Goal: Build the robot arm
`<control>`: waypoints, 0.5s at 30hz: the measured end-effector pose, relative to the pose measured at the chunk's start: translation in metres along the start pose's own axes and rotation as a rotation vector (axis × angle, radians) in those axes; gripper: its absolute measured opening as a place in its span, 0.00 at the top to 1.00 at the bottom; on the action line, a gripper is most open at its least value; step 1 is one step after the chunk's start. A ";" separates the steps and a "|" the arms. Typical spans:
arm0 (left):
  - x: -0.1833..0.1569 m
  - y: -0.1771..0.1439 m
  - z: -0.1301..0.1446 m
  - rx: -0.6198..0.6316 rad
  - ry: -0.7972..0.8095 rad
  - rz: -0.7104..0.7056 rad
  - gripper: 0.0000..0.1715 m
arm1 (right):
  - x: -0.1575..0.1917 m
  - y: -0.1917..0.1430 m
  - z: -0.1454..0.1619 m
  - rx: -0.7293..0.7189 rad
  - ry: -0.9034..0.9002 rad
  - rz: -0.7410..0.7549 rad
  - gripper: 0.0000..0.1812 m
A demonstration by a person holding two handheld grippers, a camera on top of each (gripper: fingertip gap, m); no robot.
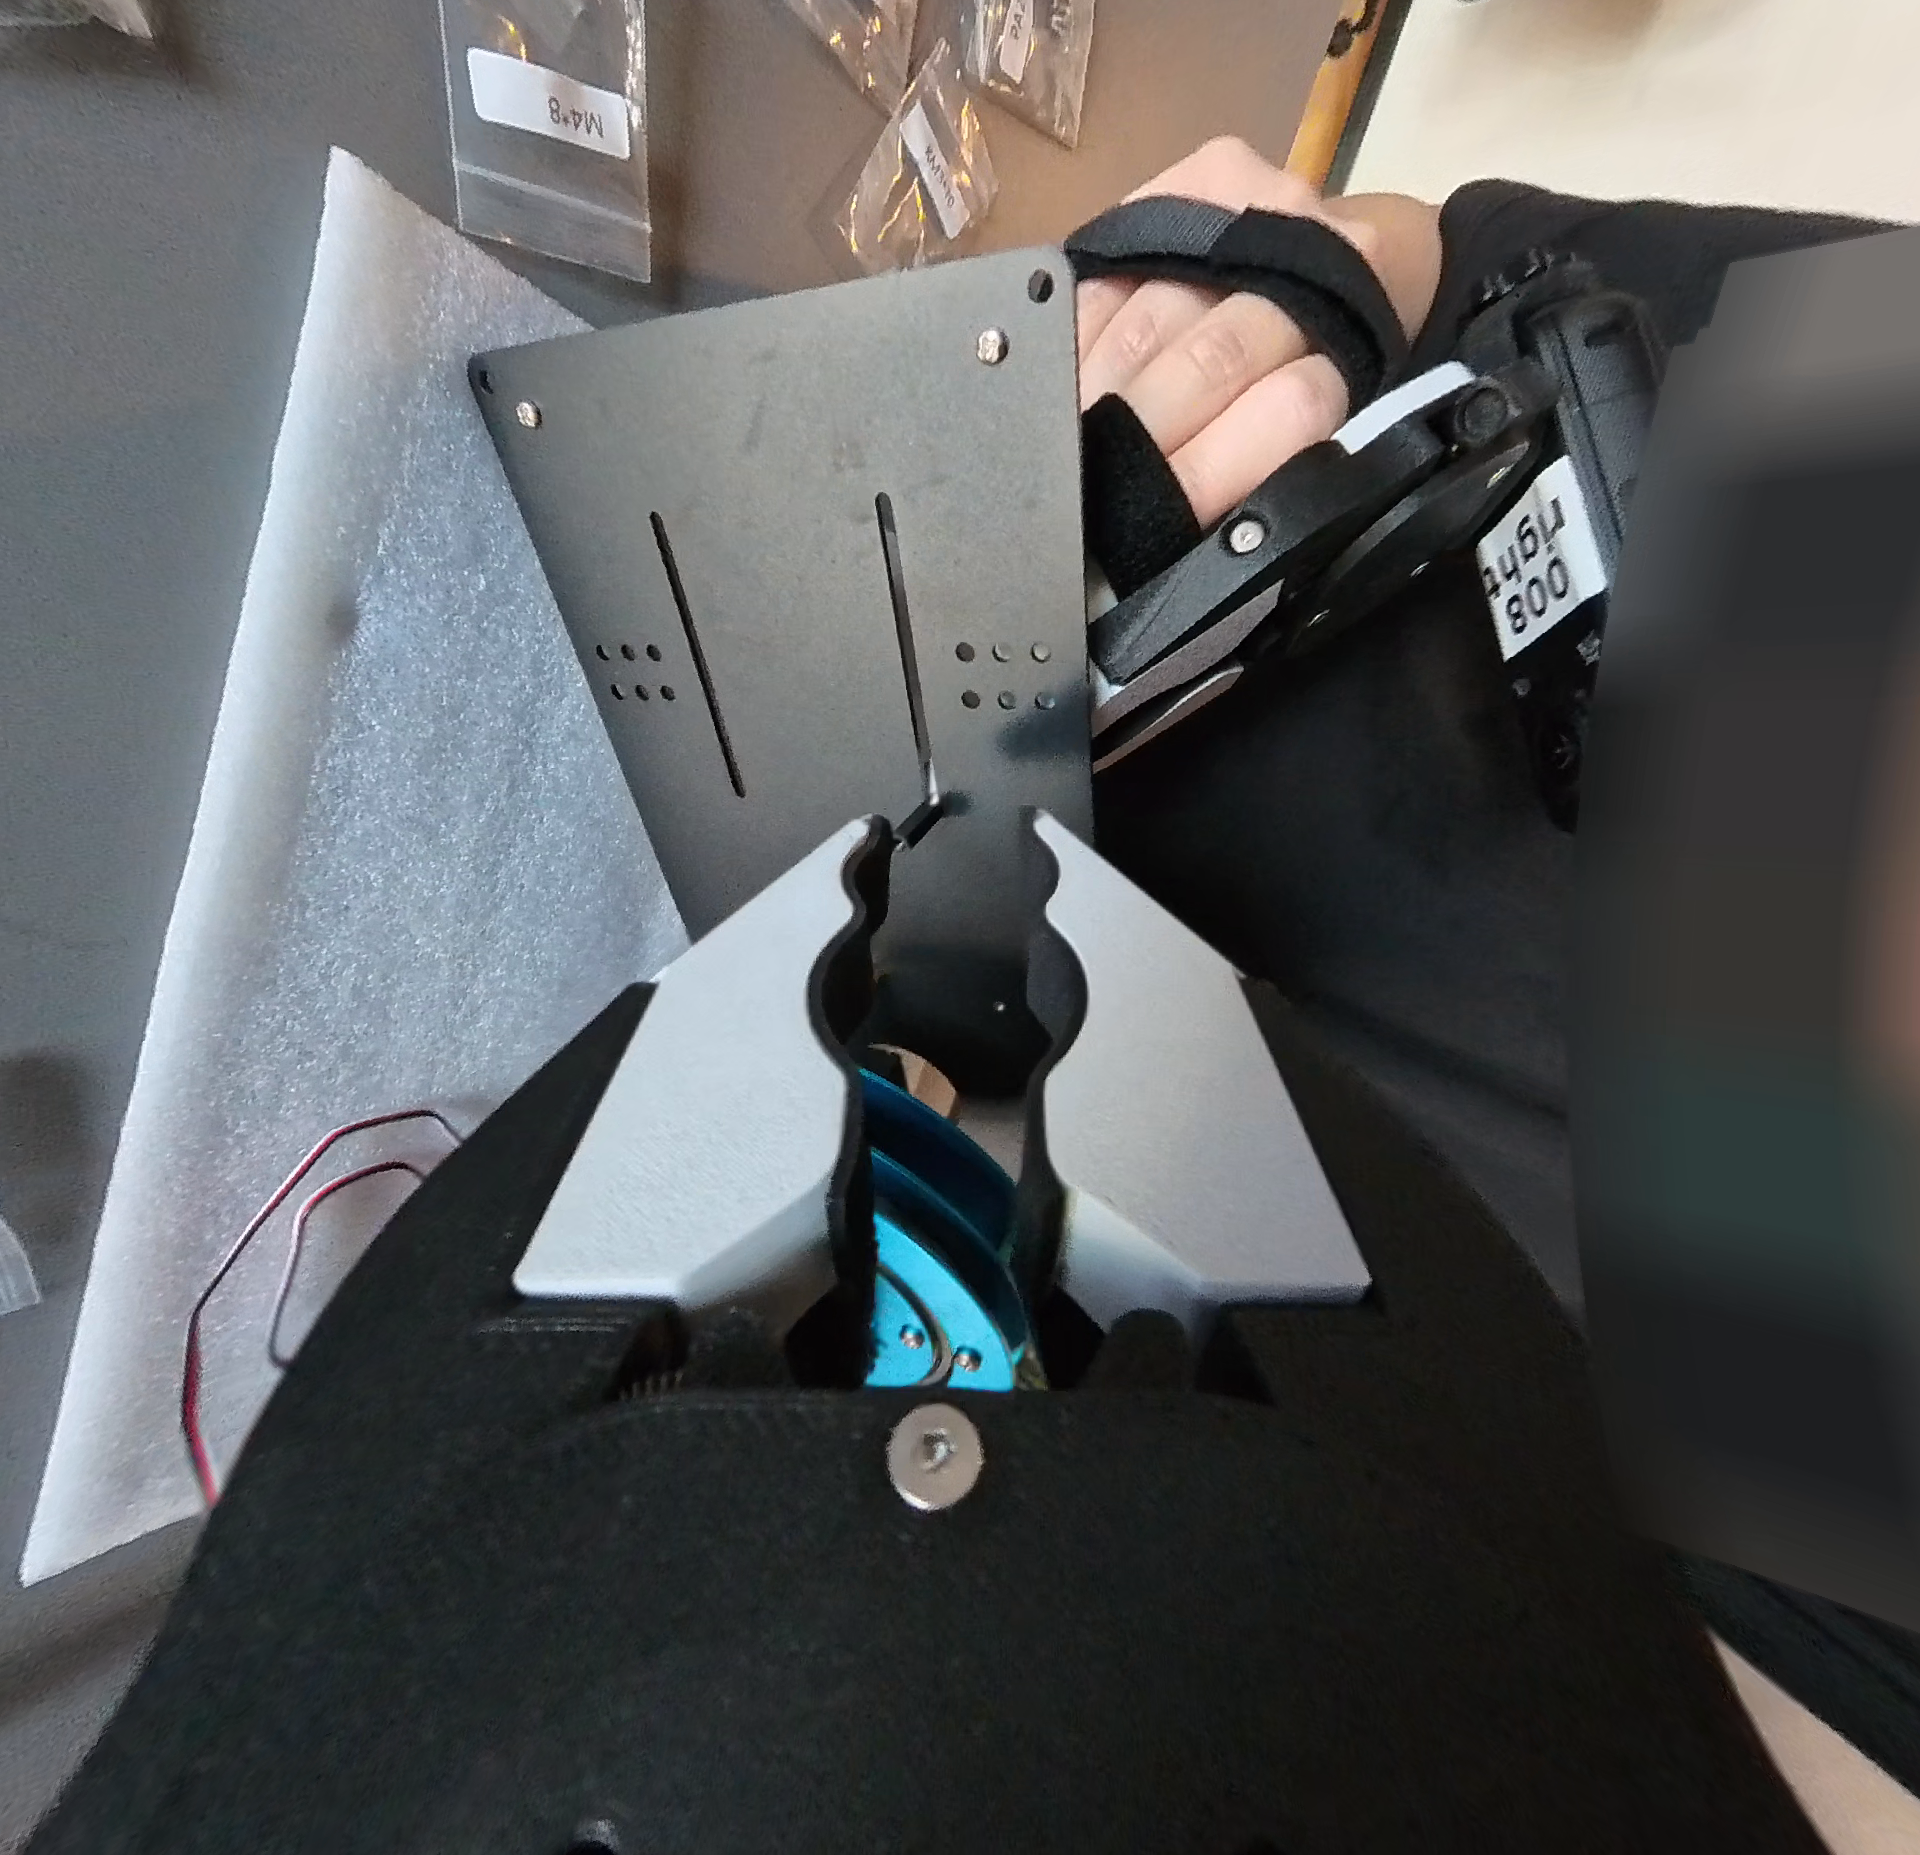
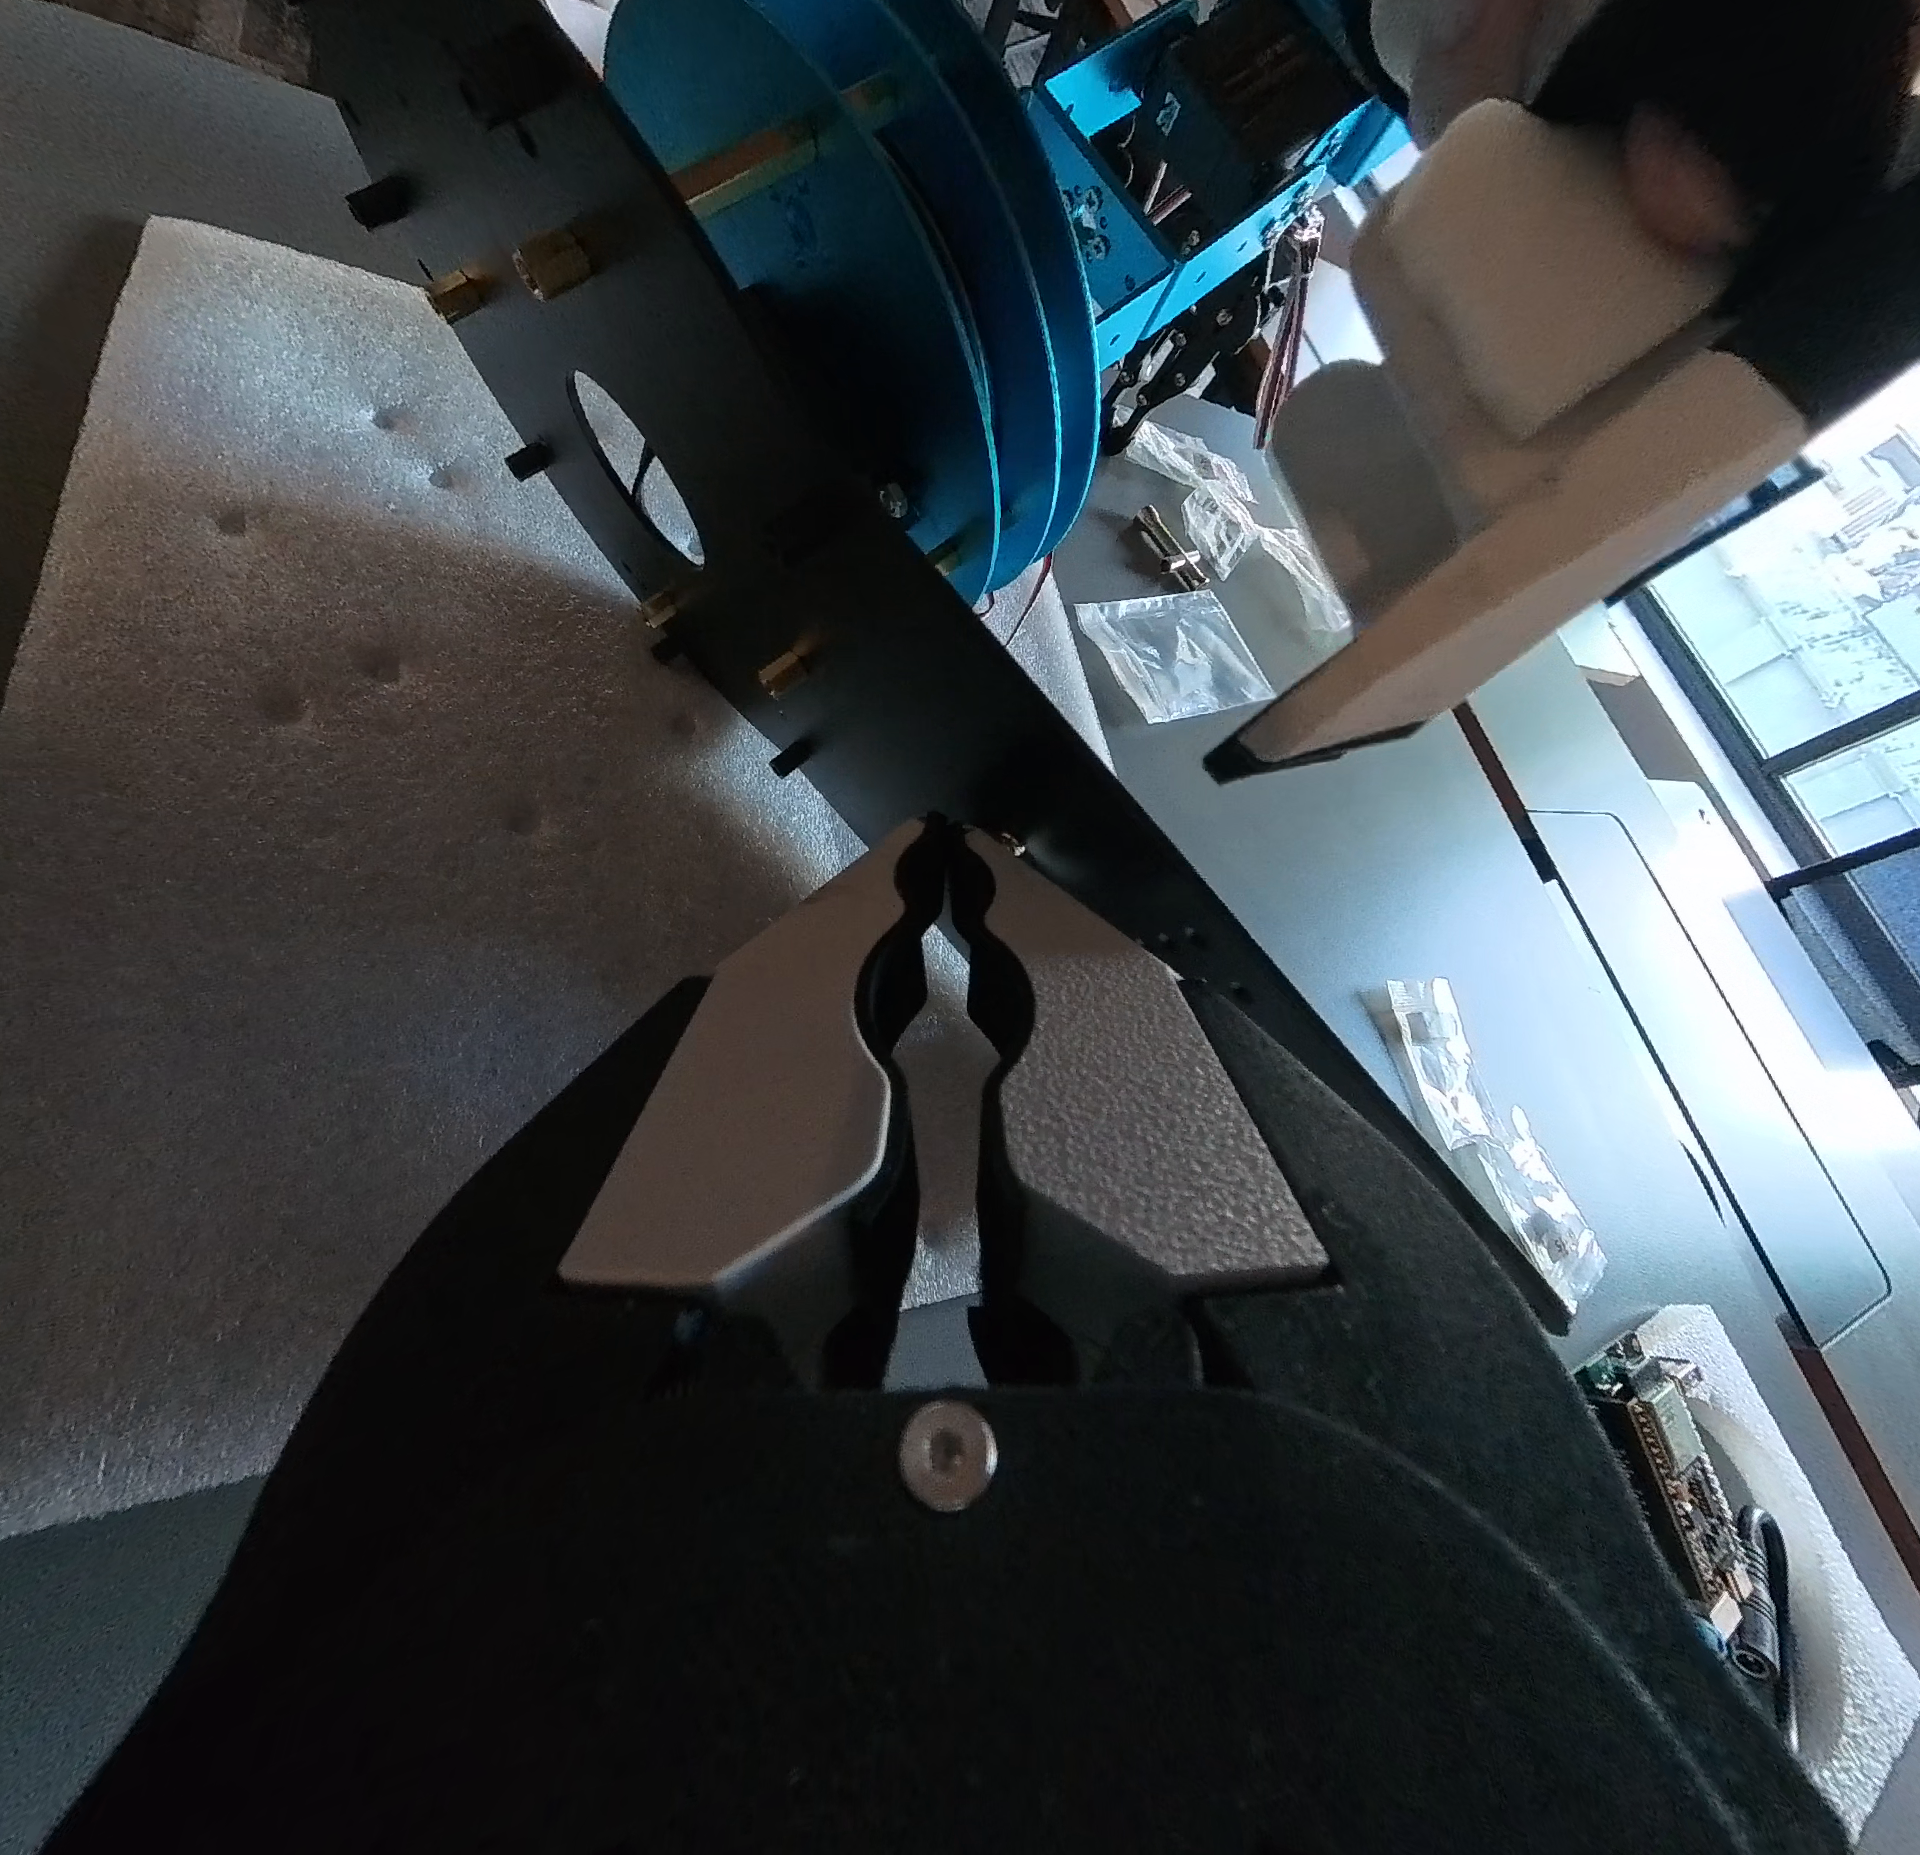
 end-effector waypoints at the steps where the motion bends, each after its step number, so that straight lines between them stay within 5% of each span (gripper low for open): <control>1: 0.000 0.000 -0.001 -0.011 -0.019 0.006 0.87 | 0.000 0.000 0.000 0.000 0.000 0.000 1.00; 8: 0.021 0.005 0.010 -0.039 -0.385 0.079 0.88 | 0.000 0.000 0.000 -0.002 -0.001 0.000 1.00; 15: 0.026 0.015 0.020 -0.028 -0.558 0.208 0.88 | 0.000 -0.001 0.000 -0.004 -0.001 -0.003 1.00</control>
Point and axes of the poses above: each gripper's, where its closed fingertips meet, y out along the fingers, z out of its underside, x = y × z across the jaws, the point moved 5 cm from there along -y, back along the fingers, and after that the axes turned 9 degrees about y, right-handed, at the moved point
